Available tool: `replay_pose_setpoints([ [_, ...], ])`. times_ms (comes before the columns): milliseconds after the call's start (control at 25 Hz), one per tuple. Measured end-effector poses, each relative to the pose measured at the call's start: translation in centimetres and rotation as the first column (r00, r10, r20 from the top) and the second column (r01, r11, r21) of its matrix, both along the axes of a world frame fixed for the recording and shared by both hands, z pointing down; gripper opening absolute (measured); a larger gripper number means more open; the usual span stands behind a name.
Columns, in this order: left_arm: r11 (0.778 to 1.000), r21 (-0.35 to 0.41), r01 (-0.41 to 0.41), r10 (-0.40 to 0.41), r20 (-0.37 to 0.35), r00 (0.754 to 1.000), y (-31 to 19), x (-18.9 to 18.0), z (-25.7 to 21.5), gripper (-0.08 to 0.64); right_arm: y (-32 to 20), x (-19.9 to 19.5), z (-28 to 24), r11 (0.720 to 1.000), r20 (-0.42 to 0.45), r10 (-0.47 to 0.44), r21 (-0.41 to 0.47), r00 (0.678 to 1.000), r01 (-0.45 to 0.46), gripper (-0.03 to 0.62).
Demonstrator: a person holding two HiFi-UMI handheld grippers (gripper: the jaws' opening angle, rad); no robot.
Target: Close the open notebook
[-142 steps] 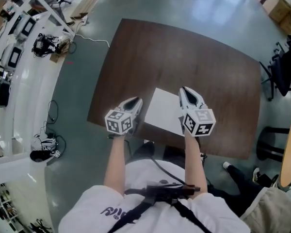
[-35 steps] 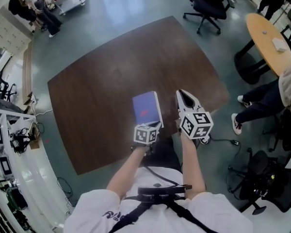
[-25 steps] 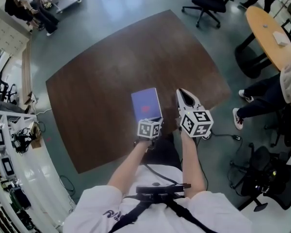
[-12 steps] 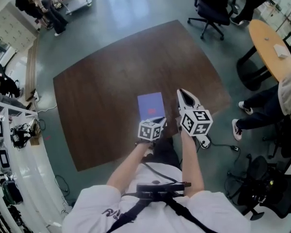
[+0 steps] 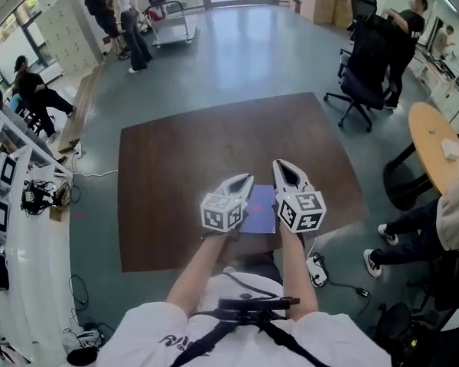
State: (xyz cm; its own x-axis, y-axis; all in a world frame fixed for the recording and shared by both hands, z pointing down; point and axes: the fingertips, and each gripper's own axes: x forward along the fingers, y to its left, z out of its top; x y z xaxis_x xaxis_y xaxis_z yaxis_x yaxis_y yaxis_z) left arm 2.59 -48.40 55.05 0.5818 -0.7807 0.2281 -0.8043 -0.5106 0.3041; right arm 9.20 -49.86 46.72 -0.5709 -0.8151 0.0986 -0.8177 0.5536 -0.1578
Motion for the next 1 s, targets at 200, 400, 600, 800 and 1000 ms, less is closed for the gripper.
replay_pose_setpoints([
  [200, 0.965, 0.209, 0.157, -0.162, 0.007, 0.987, -0.4, -6.8, -8.8, 0.018, 1.2, -4.5, -3.8, 0.99, -0.047, -0.082, 0.107, 0.996, 0.087, 0.005],
  [400, 0.909, 0.337, 0.245, -0.271, 0.031, 0.962, 1.6, -9.2, -13.2, 0.009, 1.9, -5.3, -5.2, 0.984, -0.059, -0.074, 0.157, 0.996, 0.082, 0.005],
  [600, 0.912, 0.338, 0.233, -0.264, 0.049, 0.963, 2.6, -9.1, -13.1, 0.009, 2.9, -6.2, -5.6, 0.981, -0.059, -0.087, 0.167, 0.994, 0.096, 0.005],
  [800, 0.925, 0.329, 0.193, -0.226, 0.066, 0.972, 3.0, -6.8, -12.9, 0.009, 3.3, -5.2, -5.6, 0.983, -0.06, -0.087, 0.158, 0.994, 0.096, 0.005],
  [1000, 0.92, 0.355, 0.166, -0.206, 0.078, 0.975, 3.4, -4.9, -14.1, 0.009, 3.3, -3.8, -5.4, 0.982, -0.056, -0.086, 0.163, 0.995, 0.094, 0.005],
])
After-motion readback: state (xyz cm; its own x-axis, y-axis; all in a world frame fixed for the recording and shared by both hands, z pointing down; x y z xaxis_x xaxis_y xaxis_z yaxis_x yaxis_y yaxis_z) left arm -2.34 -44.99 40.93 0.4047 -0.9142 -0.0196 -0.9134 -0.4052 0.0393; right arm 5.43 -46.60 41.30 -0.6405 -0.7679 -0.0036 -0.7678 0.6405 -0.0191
